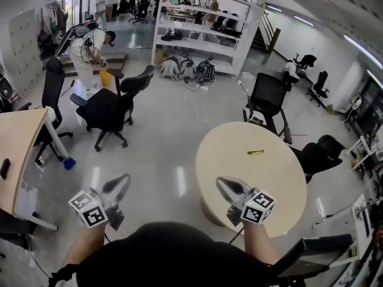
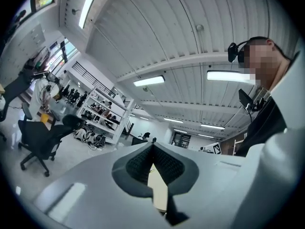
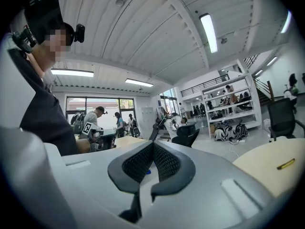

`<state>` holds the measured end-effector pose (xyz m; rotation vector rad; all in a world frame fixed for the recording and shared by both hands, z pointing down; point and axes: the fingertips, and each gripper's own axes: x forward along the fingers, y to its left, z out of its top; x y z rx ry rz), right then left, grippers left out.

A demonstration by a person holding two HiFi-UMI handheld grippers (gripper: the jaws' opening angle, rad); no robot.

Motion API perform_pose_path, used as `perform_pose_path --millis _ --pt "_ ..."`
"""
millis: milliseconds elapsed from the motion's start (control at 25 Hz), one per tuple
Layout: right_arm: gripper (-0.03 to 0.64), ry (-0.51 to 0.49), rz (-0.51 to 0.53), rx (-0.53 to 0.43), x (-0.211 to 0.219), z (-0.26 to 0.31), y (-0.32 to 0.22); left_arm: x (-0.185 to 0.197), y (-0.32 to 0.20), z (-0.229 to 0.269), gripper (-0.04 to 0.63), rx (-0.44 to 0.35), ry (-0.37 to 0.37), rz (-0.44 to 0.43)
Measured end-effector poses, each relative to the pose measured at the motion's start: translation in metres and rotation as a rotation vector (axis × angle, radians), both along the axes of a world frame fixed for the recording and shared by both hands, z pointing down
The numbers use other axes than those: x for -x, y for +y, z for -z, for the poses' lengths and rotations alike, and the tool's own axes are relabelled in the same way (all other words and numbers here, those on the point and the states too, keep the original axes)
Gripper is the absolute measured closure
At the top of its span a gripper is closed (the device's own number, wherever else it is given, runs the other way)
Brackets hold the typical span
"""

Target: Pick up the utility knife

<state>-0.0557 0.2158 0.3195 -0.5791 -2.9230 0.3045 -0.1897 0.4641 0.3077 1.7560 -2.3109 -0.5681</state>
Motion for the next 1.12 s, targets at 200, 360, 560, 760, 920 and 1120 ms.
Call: perform_pose_path --millis 200,360,560,760,920,1120 --pt "0.603 0.008 -0.058 -0.015 0.049 0.000 0.007 0.074 -0.011 -0.002 0.601 -0.002 -0.001 -0.074" --pt "0.603 0.055 -0.130 -0.013 0.064 -0.013 -0.011 0.110 -0.036 -0.011 0.601 -0.010 0.020 -0.127" --pt "0.603 0.058 -0.188 0.005 0.076 -0.019 -0.048 0.143 -0.072 -0.021 0.601 0.005 0.039 -0.149" --pt "0.603 0.009 -0.192 -0.004 0.082 -0.011 -0.105 0.154 -0.133 -0.008 0.601 0.008 0.002 -0.143" --pt "0.603 -0.024 -0.208 -0.008 0.072 -0.003 -0.156 0.148 -0.186 0.000 0.601 0.024 -0.036 -0.155" --pt "0.603 -0.027 -0.227 -0.035 0.055 -0.003 -0.219 0.142 -0.270 0.002 0.601 0.044 -0.091 -0.186"
